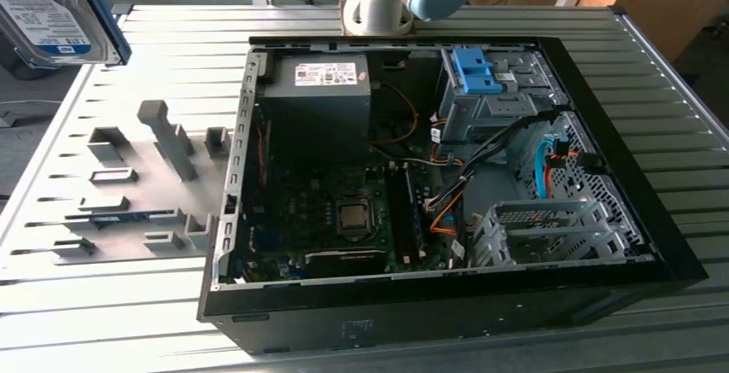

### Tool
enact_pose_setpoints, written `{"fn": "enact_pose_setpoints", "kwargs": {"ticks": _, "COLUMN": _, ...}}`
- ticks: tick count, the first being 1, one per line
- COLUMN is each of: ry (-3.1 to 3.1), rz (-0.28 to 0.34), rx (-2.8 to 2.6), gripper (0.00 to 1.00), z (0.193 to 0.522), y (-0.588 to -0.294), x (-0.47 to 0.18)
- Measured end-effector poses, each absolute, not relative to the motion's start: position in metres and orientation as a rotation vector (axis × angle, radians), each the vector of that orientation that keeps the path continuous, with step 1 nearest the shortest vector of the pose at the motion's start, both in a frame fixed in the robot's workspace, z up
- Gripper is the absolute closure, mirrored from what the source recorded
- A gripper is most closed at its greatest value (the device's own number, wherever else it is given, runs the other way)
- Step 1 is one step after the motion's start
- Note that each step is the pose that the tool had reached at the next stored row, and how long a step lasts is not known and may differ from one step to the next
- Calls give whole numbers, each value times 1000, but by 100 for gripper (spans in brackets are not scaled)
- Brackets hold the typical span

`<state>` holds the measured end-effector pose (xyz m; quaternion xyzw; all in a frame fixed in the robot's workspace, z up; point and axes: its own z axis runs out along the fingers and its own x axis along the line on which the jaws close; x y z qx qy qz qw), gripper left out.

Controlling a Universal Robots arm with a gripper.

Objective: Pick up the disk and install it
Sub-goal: 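Pick up the disk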

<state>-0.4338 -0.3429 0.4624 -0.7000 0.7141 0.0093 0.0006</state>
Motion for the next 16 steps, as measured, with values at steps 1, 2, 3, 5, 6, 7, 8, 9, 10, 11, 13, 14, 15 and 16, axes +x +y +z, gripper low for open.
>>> {"fn": "enact_pose_setpoints", "kwargs": {"ticks": 1, "ry": 2242, "rz": 29, "rx": -2198, "gripper": 64, "z": 464, "y": -343, "x": -434}}
{"fn": "enact_pose_setpoints", "kwargs": {"ticks": 2, "ry": 2242, "rz": 29, "rx": -2198, "gripper": 64, "z": 465, "y": -343, "x": -434}}
{"fn": "enact_pose_setpoints", "kwargs": {"ticks": 3, "ry": 2242, "rz": 29, "rx": -2198, "gripper": 64, "z": 466, "y": -343, "x": -434}}
{"fn": "enact_pose_setpoints", "kwargs": {"ticks": 5, "ry": 2242, "rz": 29, "rx": -2198, "gripper": 64, "z": 469, "y": -343, "x": -434}}
{"fn": "enact_pose_setpoints", "kwargs": {"ticks": 6, "ry": 2242, "rz": 29, "rx": -2198, "gripper": 64, "z": 471, "y": -343, "x": -434}}
{"fn": "enact_pose_setpoints", "kwargs": {"ticks": 7, "ry": 2242, "rz": 29, "rx": -2198, "gripper": 64, "z": 472, "y": -343, "x": -434}}
{"fn": "enact_pose_setpoints", "kwargs": {"ticks": 8, "ry": 2242, "rz": 29, "rx": -2198, "gripper": 64, "z": 474, "y": -343, "x": -434}}
{"fn": "enact_pose_setpoints", "kwargs": {"ticks": 9, "ry": 2242, "rz": 29, "rx": -2198, "gripper": 64, "z": 476, "y": -343, "x": -434}}
{"fn": "enact_pose_setpoints", "kwargs": {"ticks": 10, "ry": 2242, "rz": 29, "rx": -2198, "gripper": 64, "z": 478, "y": -343, "x": -434}}
{"fn": "enact_pose_setpoints", "kwargs": {"ticks": 11, "ry": 2242, "rz": 29, "rx": -2198, "gripper": 64, "z": 479, "y": -343, "x": -434}}
{"fn": "enact_pose_setpoints", "kwargs": {"ticks": 13, "ry": 2242, "rz": 29, "rx": -2198, "gripper": 64, "z": 482, "y": -343, "x": -434}}
{"fn": "enact_pose_setpoints", "kwargs": {"ticks": 14, "ry": 2242, "rz": 29, "rx": -2198, "gripper": 64, "z": 483, "y": -343, "x": -434}}
{"fn": "enact_pose_setpoints", "kwargs": {"ticks": 15, "ry": 2242, "rz": 29, "rx": -2198, "gripper": 64, "z": 485, "y": -343, "x": -434}}
{"fn": "enact_pose_setpoints", "kwargs": {"ticks": 16, "ry": 2242, "rz": 29, "rx": -2198, "gripper": 64, "z": 486, "y": -343, "x": -434}}
